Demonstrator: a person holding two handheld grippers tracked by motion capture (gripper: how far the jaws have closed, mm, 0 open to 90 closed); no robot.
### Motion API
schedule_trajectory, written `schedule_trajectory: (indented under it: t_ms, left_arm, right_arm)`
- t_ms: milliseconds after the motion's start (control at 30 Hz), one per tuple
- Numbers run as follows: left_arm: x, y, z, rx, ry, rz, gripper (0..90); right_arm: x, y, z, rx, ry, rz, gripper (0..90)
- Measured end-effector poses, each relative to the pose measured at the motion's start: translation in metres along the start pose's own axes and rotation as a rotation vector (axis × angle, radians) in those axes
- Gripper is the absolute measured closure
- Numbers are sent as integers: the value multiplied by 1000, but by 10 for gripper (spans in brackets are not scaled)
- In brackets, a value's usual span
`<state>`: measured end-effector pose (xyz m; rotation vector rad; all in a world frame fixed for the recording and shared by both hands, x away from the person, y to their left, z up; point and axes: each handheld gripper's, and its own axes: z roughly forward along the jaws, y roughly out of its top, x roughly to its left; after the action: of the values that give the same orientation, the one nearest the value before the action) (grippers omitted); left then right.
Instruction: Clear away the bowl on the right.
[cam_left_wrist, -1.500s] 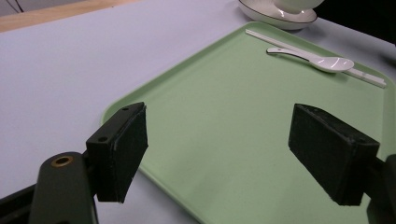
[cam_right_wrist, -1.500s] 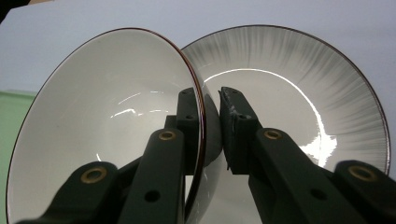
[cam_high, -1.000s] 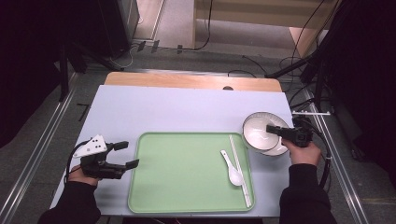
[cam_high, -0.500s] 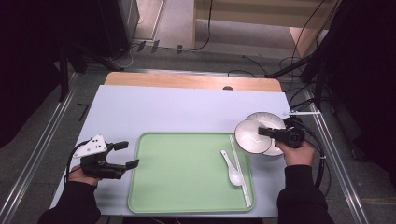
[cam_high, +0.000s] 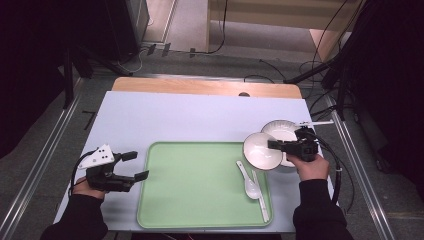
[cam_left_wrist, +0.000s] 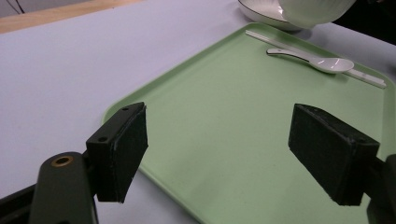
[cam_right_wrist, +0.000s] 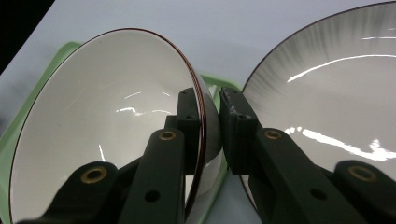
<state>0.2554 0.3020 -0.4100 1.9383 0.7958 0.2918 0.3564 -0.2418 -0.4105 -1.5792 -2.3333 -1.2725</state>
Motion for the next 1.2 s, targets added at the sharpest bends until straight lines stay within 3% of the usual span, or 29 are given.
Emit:
schedule_trajectory:
  t_ms: [300, 1200]
  left_arm:
    - [0, 0, 0, -1, 0, 0, 199]
    - [0, 0, 1, 2, -1, 2, 199]
  right_arm:
    - [20, -1, 7, 14, 35, -45, 802]
    - [53, -16, 33, 115, 102, -126, 792]
